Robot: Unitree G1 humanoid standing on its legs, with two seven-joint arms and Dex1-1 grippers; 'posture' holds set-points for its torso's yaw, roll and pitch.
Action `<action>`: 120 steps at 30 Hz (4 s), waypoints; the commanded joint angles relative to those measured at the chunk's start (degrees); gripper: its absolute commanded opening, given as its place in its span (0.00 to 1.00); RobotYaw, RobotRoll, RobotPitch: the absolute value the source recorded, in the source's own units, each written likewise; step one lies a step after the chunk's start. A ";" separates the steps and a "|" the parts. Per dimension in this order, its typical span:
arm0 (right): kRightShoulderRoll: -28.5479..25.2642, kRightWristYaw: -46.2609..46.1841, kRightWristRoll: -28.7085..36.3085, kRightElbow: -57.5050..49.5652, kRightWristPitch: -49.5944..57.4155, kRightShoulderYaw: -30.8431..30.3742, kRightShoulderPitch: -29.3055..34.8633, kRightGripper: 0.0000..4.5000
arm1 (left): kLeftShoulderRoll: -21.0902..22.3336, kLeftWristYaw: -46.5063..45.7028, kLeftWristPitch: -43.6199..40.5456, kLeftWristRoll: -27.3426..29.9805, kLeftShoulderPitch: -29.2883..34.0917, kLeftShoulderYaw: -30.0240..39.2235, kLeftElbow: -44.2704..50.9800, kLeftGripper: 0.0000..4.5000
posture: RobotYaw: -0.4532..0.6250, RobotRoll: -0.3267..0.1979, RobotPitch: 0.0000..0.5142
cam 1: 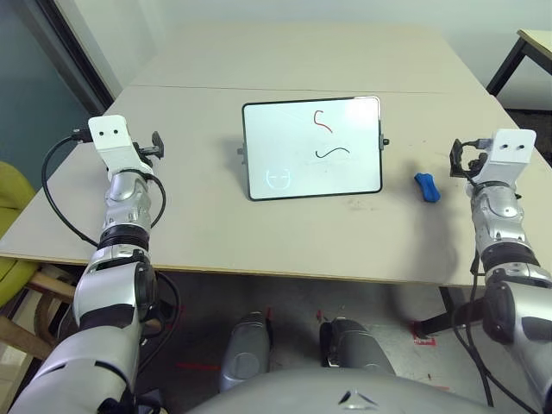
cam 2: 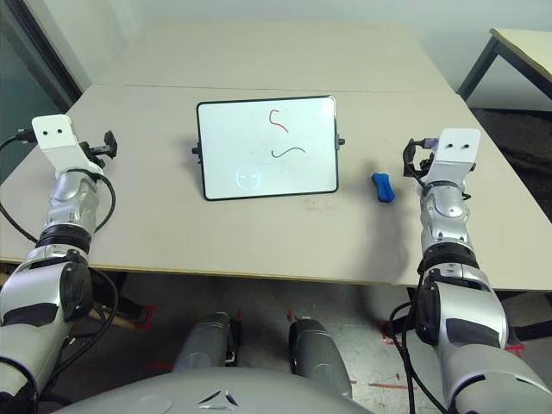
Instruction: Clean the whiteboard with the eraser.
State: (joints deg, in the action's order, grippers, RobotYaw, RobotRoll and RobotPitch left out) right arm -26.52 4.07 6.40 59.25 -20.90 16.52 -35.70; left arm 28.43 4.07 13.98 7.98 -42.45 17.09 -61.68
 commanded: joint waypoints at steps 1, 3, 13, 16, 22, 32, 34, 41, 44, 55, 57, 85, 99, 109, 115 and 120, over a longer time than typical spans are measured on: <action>0.17 0.14 -0.21 0.76 0.20 -0.21 -0.34 0.99 | 0.51 0.20 0.04 -0.37 -0.07 -0.06 0.01 1.00 | 0.62 0.62 0.06; 0.17 0.19 -0.14 0.39 0.25 -0.15 -0.12 0.99 | 0.37 0.26 0.02 -0.38 -0.27 -0.11 -0.13 1.00 | 0.62 0.62 0.06; -1.09 1.89 1.76 -6.08 5.45 0.81 0.98 0.99 | 1.32 8.80 -0.52 0.35 -3.11 -0.76 -0.26 1.00 | 0.57 0.62 0.10; -1.51 4.05 3.33 -11.47 10.31 1.05 1.72 0.99 | 1.91 13.90 -0.83 0.41 -4.09 -1.34 -0.24 1.00 | 0.56 0.62 0.11; -3.16 8.55 6.77 -28.24 29.08 0.09 4.70 0.99 | 3.52 32.33 -4.87 1.38 -6.43 -4.11 1.27 1.00 | 0.53 0.62 0.12; -4.81 10.59 11.16 -49.31 56.60 -0.57 6.75 0.99 | 3.74 57.07 -15.98 2.99 -6.61 -9.82 9.14 1.00 | 0.49 0.62 0.14; -4.73 11.33 12.12 -52.26 62.24 -1.36 7.21 0.99 | 3.84 62.19 -19.12 3.56 -5.74 -11.37 11.80 1.00 | 0.48 0.62 0.15; -5.69 11.23 11.89 -55.37 78.16 -4.16 6.42 0.99 | 4.64 70.79 -25.90 4.75 -4.36 -14.11 18.04 1.00 | 0.49 0.62 0.15; -5.49 12.31 12.68 -55.79 81.65 -4.55 6.17 0.99 | 5.16 72.52 -27.81 4.73 -3.77 -14.94 19.65 1.00 | 0.49 0.62 0.14; -5.66 13.99 10.86 -50.84 83.87 -7.41 3.97 0.99 | 7.83 75.76 -31.57 5.11 -0.17 -16.15 26.28 1.00 | 0.52 0.62 0.12; -5.45 14.16 10.48 -49.54 83.36 -8.07 3.62 0.99 | 8.22 75.87 -32.00 5.18 0.38 -16.17 27.30 1.00 | 0.52 0.62 0.12; -7.86 24.41 8.36 -57.05 74.35 -15.11 4.97 0.05 | 11.68 75.98 -34.77 7.72 4.87 -16.19 34.54 1.00 | 0.55 0.62 0.12; -12.80 29.89 -11.01 -54.71 46.33 -33.57 0.54 0.04 | 12.18 75.88 -33.47 7.37 4.43 -16.59 33.84 1.00 | 0.54 0.62 0.12; -10.43 33.52 -18.54 -50.34 36.43 -37.28 -1.39 0.04 | 12.20 75.42 -33.55 7.58 4.46 -16.48 34.26 1.00 | 0.55 0.62 0.11; -8.74 36.42 -20.16 -50.51 36.12 -37.54 -1.79 0.04 | 12.23 75.49 -33.65 7.69 4.40 -16.55 34.58 1.00 | 0.55 0.62 0.10; -7.75 36.51 -23.38 -48.73 34.05 -39.03 -2.51 0.04 | 12.13 75.23 -33.76 7.81 4.60 -16.46 34.99 1.00 | 0.56 0.62 0.10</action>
State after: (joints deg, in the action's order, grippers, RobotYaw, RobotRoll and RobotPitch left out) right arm -34.58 40.35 -15.16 9.38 14.49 -21.49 -37.27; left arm 40.09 79.33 -19.80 15.53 -37.79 1.10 -27.71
